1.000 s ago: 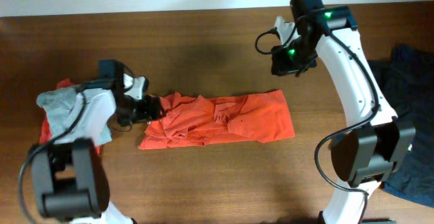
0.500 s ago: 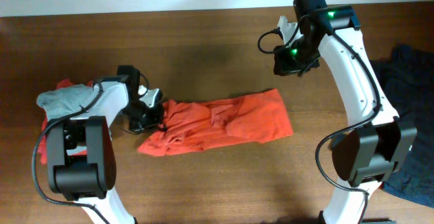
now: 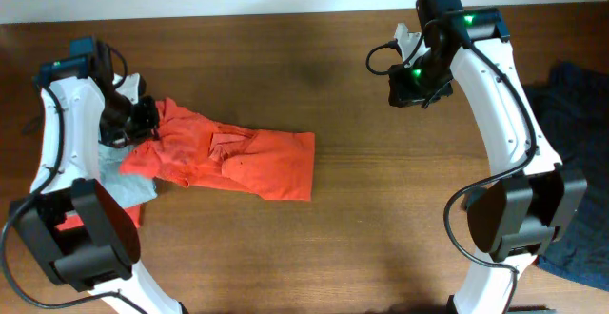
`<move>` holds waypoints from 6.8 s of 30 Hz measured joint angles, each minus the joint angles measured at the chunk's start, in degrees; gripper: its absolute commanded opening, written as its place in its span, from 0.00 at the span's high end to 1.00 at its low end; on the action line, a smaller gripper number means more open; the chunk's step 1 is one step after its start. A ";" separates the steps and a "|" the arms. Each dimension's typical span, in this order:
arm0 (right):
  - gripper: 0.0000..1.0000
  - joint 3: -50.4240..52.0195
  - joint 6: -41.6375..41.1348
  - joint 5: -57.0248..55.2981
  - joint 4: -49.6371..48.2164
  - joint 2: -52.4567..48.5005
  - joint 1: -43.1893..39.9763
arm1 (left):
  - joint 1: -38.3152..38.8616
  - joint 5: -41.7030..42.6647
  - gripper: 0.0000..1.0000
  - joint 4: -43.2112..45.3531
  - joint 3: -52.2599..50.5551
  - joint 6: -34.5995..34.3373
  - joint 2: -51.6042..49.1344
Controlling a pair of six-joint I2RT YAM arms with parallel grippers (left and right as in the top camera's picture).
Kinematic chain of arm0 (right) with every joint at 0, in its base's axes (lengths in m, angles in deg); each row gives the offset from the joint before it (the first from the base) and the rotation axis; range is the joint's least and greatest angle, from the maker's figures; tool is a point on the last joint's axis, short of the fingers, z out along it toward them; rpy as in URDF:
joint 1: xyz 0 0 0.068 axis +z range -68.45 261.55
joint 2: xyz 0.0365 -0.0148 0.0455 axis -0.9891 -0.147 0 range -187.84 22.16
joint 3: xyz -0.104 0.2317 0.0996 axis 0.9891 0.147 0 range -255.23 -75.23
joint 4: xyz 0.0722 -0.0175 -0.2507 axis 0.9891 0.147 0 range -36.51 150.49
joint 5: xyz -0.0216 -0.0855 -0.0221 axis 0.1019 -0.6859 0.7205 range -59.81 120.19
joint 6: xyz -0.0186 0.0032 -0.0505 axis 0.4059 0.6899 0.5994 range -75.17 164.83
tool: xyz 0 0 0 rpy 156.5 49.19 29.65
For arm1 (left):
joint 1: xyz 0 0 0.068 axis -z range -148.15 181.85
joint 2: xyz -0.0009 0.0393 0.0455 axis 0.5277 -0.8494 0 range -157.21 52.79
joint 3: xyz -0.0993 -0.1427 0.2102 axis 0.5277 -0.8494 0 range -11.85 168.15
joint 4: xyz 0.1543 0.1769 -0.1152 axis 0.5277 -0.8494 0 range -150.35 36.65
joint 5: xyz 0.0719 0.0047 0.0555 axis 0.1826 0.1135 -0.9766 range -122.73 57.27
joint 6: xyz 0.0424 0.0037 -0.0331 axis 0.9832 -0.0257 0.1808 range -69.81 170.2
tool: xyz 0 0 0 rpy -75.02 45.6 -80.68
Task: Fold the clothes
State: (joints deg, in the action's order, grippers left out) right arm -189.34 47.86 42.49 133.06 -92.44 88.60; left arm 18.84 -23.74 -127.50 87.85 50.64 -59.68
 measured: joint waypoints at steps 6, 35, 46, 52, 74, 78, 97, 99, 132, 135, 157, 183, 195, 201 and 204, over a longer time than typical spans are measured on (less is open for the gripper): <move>0.71 0.00 0.00 -0.39 1.29 0.00 0.00 | 10.38 0.81 1.00 -1.86 1.11 -0.02 0.17; 0.70 0.00 0.00 -0.39 2.73 0.00 0.00 | 47.47 -4.13 0.62 2.03 1.14 -11.37 0.17; 0.70 0.00 0.00 -0.39 2.73 0.02 0.00 | 52.78 -0.87 0.53 -2.69 1.14 -10.99 0.17; 0.96 0.00 1.75 2.08 3.67 0.00 0.00 | 49.86 -7.10 0.53 -1.57 1.14 -11.06 0.68; 0.86 25.44 18.21 40.74 -10.16 -0.09 5.38 | 35.93 -1.22 0.52 12.09 1.18 -6.75 -10.47; 0.85 31.12 18.16 38.49 -12.98 -0.15 5.38 | 35.80 -1.49 0.50 12.28 1.18 -5.84 -13.51; 0.87 25.51 17.11 42.29 -9.44 -0.20 5.38 | 35.69 -1.66 0.47 12.31 1.18 -5.60 -13.66; 0.87 25.42 16.98 42.84 -13.35 -0.20 5.49 | 35.69 -1.73 0.47 12.28 1.18 -5.60 -13.66; 0.91 21.38 5.57 16.63 -8.92 -2.45 0.74 | 35.71 -4.09 0.45 9.31 1.18 -5.57 -13.66; 0.91 20.92 6.64 26.27 -8.44 0.35 0.66 | 35.71 -4.35 0.45 9.27 1.18 -5.57 -13.66; 0.82 42.51 1.01 21.68 -26.27 -0.85 4.33 | 35.71 -4.94 0.34 8.87 1.18 -5.53 -13.66; 0.79 41.92 -0.02 13.22 -25.33 -0.83 -8.57 | 35.65 -12.04 0.23 5.49 1.20 -6.73 -10.58; 0.79 41.90 0.00 13.20 -25.24 -0.83 -9.22 | 25.09 15.37 0.17 6.88 -0.22 10.84 -7.85; 0.79 41.90 -0.04 13.20 -25.24 -0.83 -9.22 | 23.45 21.20 0.17 7.08 -4.92 16.76 -8.24; 0.79 41.90 0.00 13.20 -25.22 -0.83 -9.22 | 23.32 22.36 0.17 8.57 -6.86 18.05 -10.32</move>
State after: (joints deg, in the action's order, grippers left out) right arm -147.44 47.86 55.69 107.84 -93.27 79.37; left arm 42.16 -1.38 -118.93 80.98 68.70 -69.99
